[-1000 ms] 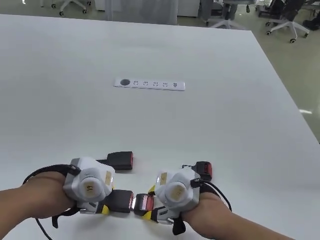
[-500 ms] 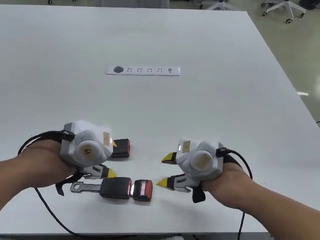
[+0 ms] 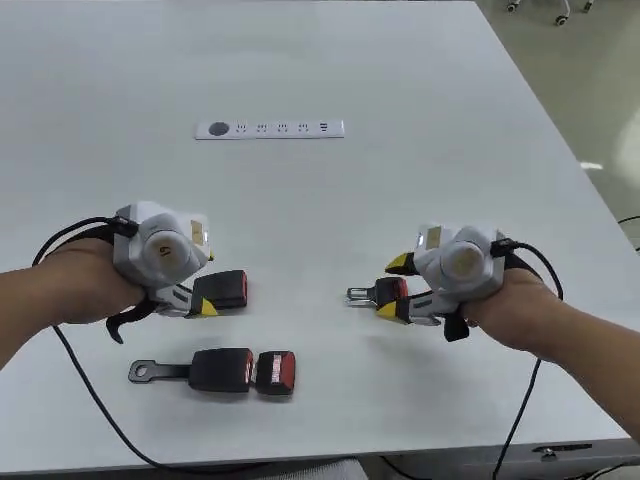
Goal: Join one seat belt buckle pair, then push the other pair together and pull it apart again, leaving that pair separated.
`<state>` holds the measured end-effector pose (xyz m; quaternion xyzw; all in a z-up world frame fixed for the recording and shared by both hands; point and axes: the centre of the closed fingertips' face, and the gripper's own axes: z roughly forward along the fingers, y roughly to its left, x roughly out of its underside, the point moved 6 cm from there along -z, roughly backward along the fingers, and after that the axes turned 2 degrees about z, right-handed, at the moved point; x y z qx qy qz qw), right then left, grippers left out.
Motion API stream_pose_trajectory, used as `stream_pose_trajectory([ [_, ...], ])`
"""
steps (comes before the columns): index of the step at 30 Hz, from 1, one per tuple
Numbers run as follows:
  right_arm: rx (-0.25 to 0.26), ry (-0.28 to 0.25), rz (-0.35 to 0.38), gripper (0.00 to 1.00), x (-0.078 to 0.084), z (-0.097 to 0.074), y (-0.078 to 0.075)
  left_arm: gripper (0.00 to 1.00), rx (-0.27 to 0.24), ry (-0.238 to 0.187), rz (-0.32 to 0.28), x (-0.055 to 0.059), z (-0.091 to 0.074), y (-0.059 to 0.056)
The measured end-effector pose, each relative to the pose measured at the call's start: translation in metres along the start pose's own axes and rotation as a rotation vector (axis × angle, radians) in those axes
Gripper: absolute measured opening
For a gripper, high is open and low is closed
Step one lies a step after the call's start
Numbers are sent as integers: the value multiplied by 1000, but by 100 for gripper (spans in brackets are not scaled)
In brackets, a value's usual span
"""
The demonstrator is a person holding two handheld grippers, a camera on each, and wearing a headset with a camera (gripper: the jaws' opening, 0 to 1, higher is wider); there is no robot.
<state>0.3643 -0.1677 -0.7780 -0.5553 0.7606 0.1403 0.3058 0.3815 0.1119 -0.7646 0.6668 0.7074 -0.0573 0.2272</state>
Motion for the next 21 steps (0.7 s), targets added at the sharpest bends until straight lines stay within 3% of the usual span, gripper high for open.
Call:
stream_pose_trajectory([
  [7, -8, 62, -23, 40, 15, 9, -7, 47, 20, 26, -41, 11, 8, 5],
  [11, -20, 68, -19, 39, 16, 16, -13, 47, 43, 36, -23, 14, 13, 2],
  [13, -48, 68, -23, 34, 14, 19, -12, 43, 30, 36, -18, 13, 15, 2],
  [14, -41, 66, -40, 34, 14, 19, -13, 35, 12, 30, -2, 12, 15, 4],
  [15, -45, 64, -42, 33, 14, 19, -14, 31, 35, 30, -1, 11, 16, 1],
  [16, -49, 65, -42, 33, 14, 19, -14, 32, 17, 10, -10, 8, 18, 1],
  [21, -74, 82, -70, 31, 14, 19, -16, 31, 49, 7, -2, 7, 18, 2],
])
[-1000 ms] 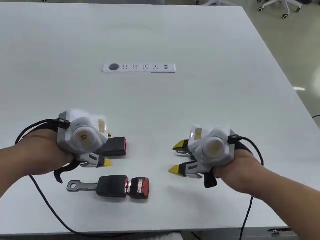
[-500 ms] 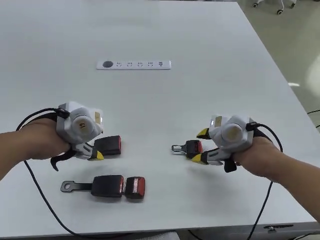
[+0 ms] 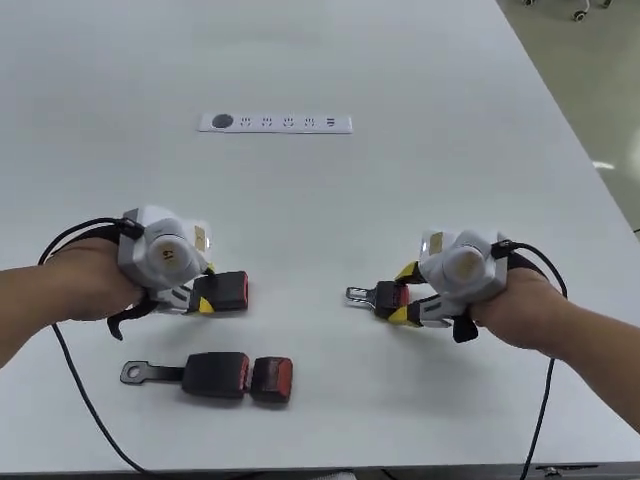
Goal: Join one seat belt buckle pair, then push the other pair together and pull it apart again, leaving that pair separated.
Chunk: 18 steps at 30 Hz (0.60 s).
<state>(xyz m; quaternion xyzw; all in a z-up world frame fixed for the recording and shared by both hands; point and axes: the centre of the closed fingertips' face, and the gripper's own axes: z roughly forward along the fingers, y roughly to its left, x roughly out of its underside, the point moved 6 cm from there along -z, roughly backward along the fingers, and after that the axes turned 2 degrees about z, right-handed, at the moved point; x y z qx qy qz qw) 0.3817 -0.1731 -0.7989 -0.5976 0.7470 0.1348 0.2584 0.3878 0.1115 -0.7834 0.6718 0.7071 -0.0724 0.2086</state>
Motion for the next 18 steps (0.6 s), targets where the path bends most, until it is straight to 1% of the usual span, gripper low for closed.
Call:
stream_pose_trajectory([
  [3, -11, 9, -21, 31, 0, 0, -1, 31, 10, -9, 1, 1, 1, 1],
  [5, -15, 10, -28, 30, -1, 0, 0, 31, 14, -12, 15, 1, 1, 1],
  [7, -18, 15, -36, 30, -1, 0, -1, 31, 17, -3, 54, 1, 1, 1],
  [10, -27, 25, -58, 30, -3, 0, 0, 31, 26, 22, 79, 0, 3, 3],
  [11, -29, 28, -64, 30, -3, 1, 0, 31, 36, 100, 170, 5, 6, 2],
  [12, -31, 31, -69, 30, -5, 1, 0, 32, 22, 97, 220, 3, 8, 2],
  [13, -32, 32, -71, 30, -5, 1, 0, 32, 23, 100, 193, 4, 10, 0],
  [14, -32, 33, -72, 30, -6, 2, 0, 32, 23, 96, 183, 3, 10, 1],
  [15, -32, 33, -73, 30, -7, 2, 0, 32, 24, 90, 155, 5, 10, 3],
  [16, -32, 33, -77, 30, -8, 3, 1, 32, 25, 84, 145, 6, 9, 4],
  [17, -32, 33, -77, 30, -9, 4, 1, 32, 23, 74, 147, 10, 10, 5],
  [18, -33, 31, -77, 30, -11, 5, 1, 32, 22, 70, 147, 11, 10, 6],
])
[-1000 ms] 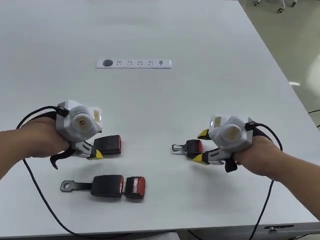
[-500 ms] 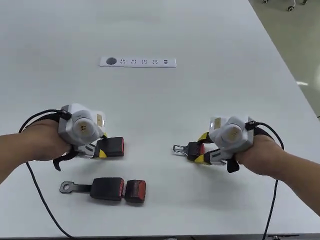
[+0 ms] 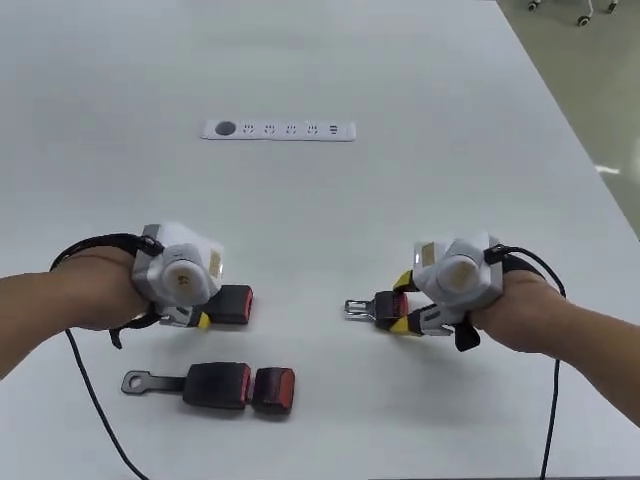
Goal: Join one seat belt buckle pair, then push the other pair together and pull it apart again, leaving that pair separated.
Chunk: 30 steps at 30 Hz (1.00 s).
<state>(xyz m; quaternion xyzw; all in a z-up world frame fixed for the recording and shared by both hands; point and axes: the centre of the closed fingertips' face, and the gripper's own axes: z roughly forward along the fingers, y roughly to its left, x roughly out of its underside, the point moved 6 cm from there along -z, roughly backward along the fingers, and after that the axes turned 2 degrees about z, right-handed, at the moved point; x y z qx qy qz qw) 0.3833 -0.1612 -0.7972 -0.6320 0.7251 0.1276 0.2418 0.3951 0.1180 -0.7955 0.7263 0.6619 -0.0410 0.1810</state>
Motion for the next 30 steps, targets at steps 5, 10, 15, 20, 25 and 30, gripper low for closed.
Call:
stream_pose_trajectory([
  [5, -13, -13, -16, 30, -14, 8, 5, 31, -7, -19, -9, -1, 0, -2],
  [10, -20, -32, -16, 30, -31, 18, 8, 30, 5, -23, -11, -2, -1, -3],
  [15, -24, -46, -23, 30, -49, 29, 12, 29, 13, -31, -33, -4, -3, -4],
  [20, -22, -70, -24, 30, -63, 39, 14, 29, 8, -60, -53, -3, -3, -6],
  [25, -21, -78, -21, 30, -74, 46, 11, 29, 25, -29, -32, -6, -2, -6],
  [30, -22, -78, -22, 30, -84, 51, 10, 30, 24, -29, -37, -5, -2, -6],
])
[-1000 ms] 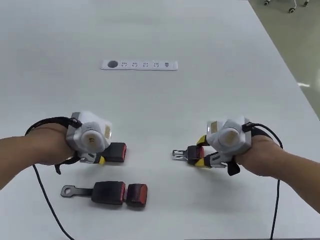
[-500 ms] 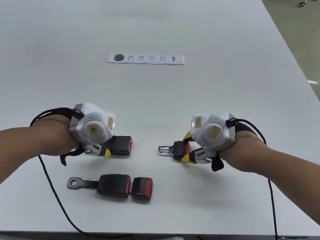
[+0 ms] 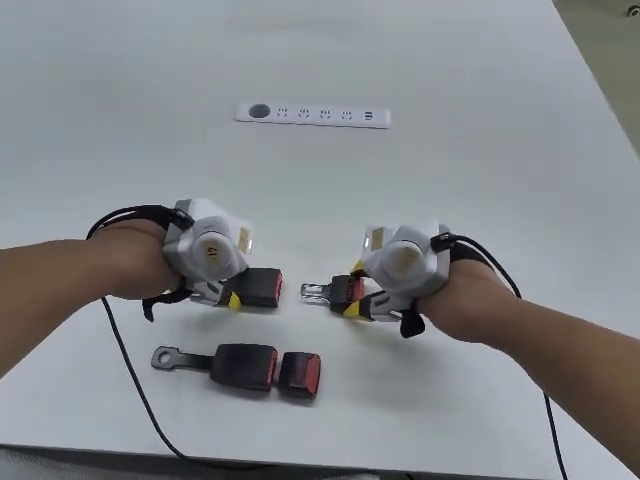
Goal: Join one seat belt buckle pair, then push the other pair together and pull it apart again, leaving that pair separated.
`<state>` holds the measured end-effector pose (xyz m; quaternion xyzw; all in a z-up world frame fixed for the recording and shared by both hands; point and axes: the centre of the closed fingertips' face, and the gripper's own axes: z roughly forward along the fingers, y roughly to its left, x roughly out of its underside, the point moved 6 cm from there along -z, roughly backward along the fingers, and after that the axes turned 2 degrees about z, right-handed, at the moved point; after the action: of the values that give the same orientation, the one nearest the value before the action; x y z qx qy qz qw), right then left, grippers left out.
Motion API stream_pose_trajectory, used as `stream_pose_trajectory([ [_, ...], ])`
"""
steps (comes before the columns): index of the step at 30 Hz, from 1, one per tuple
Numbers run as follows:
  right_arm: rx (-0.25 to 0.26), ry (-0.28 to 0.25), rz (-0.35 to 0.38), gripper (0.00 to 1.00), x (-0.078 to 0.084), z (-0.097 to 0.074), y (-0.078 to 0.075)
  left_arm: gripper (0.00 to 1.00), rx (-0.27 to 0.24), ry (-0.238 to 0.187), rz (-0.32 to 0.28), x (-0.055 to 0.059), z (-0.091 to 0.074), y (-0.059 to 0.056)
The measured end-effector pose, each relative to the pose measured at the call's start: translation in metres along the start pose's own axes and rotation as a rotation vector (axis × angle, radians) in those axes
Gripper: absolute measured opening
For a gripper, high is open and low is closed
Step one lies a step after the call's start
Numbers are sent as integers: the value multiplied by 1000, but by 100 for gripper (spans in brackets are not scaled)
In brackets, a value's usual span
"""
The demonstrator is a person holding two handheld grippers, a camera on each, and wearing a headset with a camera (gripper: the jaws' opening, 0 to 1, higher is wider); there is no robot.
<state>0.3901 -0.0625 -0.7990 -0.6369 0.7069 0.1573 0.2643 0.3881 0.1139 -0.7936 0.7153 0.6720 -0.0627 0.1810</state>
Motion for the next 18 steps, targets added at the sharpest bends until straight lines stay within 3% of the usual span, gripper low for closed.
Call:
stream_pose_trajectory([
  [18, -3, -19, -14, 31, -28, 13, 5, 30, 1, 21, -7, 5, 5, 5],
])
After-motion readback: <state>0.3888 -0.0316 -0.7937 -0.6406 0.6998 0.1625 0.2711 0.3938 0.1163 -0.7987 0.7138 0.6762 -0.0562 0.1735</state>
